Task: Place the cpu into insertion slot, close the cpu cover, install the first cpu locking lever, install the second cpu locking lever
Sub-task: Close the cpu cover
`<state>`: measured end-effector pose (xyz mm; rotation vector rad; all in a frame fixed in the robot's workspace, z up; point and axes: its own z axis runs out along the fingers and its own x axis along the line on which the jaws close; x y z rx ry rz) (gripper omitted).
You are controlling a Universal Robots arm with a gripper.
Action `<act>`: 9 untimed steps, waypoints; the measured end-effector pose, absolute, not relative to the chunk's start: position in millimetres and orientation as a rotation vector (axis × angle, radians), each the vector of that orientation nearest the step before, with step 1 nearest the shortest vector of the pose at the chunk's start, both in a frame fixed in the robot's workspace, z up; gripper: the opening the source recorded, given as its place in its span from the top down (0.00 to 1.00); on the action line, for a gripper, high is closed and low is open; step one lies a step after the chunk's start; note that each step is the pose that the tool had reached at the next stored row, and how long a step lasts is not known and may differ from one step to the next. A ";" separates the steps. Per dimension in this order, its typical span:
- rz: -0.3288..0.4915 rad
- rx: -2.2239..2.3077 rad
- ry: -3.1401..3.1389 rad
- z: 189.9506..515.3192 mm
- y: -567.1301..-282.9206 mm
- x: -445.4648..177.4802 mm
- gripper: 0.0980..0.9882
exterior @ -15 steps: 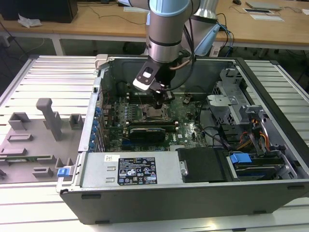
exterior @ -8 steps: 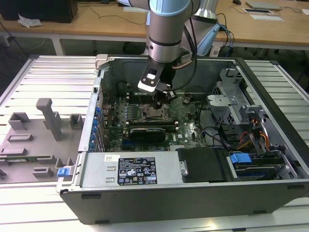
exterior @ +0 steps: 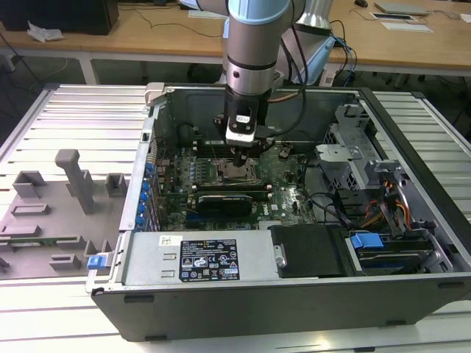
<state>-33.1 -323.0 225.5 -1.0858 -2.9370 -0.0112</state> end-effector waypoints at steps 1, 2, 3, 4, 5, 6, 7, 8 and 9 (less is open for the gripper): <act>-0.011 -1.051 -2.950 225.5 -323.0 -33.1 0.99; -0.010 -0.992 -2.970 225.5 -323.0 -33.1 0.99; -0.010 -0.950 -2.983 225.5 -323.1 -33.1 0.99; -0.009 -0.922 -2.992 225.5 -323.1 -33.1 0.99; -0.009 -0.894 -3.001 225.5 -323.0 -33.1 0.99; -0.009 -0.834 -3.018 225.5 -323.0 -33.1 0.99; -0.008 -0.805 -3.026 225.5 -323.0 -33.1 0.99; -0.008 -0.779 -3.033 225.5 -323.0 -33.1 0.99; -0.007 -0.726 -3.046 225.5 -323.1 -33.1 0.99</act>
